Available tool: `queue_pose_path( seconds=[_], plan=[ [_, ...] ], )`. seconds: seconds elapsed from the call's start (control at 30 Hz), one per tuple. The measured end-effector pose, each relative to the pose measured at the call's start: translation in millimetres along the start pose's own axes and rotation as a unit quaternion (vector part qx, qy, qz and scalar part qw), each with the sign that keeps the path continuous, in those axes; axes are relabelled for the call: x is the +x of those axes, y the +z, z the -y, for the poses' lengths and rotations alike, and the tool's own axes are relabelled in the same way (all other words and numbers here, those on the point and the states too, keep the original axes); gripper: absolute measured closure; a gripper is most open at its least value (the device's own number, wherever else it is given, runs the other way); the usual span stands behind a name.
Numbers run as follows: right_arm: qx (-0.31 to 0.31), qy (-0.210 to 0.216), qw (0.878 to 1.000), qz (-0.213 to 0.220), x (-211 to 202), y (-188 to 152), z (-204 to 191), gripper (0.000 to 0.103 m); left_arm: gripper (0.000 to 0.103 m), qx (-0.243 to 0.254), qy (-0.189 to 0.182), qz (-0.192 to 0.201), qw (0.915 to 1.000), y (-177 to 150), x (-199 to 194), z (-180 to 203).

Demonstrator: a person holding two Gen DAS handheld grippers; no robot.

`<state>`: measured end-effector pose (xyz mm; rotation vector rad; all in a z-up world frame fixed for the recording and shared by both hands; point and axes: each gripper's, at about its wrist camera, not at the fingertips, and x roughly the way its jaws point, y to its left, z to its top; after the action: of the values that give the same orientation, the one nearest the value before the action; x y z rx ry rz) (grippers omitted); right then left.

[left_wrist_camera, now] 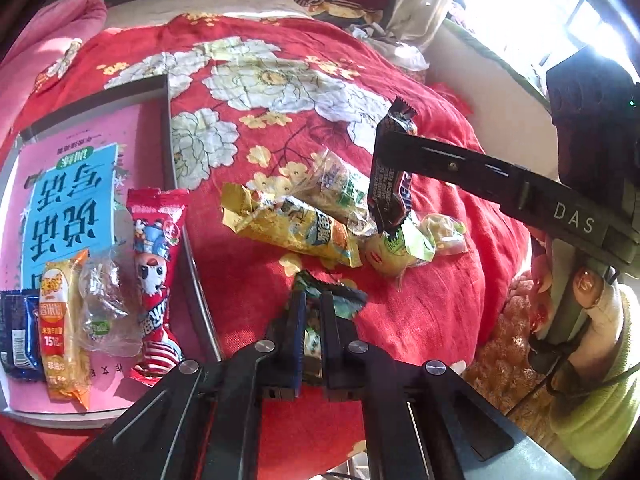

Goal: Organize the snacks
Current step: 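Grasp the green seaweed snack packet with the left gripper, then carry the seaweed packet and Snickers bar over the grey tray with both grippers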

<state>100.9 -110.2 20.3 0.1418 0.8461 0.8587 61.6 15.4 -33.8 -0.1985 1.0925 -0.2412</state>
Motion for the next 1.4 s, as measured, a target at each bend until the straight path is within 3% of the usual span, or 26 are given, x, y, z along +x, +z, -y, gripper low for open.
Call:
queue_pose_path(
  seconds=[0.1, 0.27, 0.37, 0.67, 1.0, 1.4],
  plan=[
    [0.001, -0.002, 1.0, -0.003, 1.2, -1.4, 0.5, 0.074, 0.093, 0.0, -0.003, -0.01, 0.9999, -5.0, 6.1, 0.8],
    [0.003, -0.001, 1.0, -0.004, 2.1, -1.6, 1.8, 0.074, 0.066, 0.016, -0.002, -0.023, 0.9996, -7.8, 12.5, 9.3],
    [0.003, 0.0, 1.0, -0.004, 2.5, -1.5, 2.3, 0.074, 0.064, 0.034, 0.006, -0.03, 0.999, -9.5, 19.2, 16.4],
    [0.0, 0.001, 1.0, -0.003, 3.3, -1.9, 0.0, 0.074, 0.067, 0.061, 0.071, -0.035, 0.995, -12.3, 41.1, 27.8],
    [0.002, 0.003, 1.0, 0.014, -5.0, -0.5, -0.7, 0.074, 0.073, 0.034, 0.043, 0.026, 0.9982, 0.3, -1.8, 18.8],
    [-0.014, 0.02, 0.999, 0.044, -16.1, 1.0, -19.4, 0.074, 0.073, -0.03, 0.055, 0.073, 0.9954, 8.3, -49.4, -28.7]
  ],
)
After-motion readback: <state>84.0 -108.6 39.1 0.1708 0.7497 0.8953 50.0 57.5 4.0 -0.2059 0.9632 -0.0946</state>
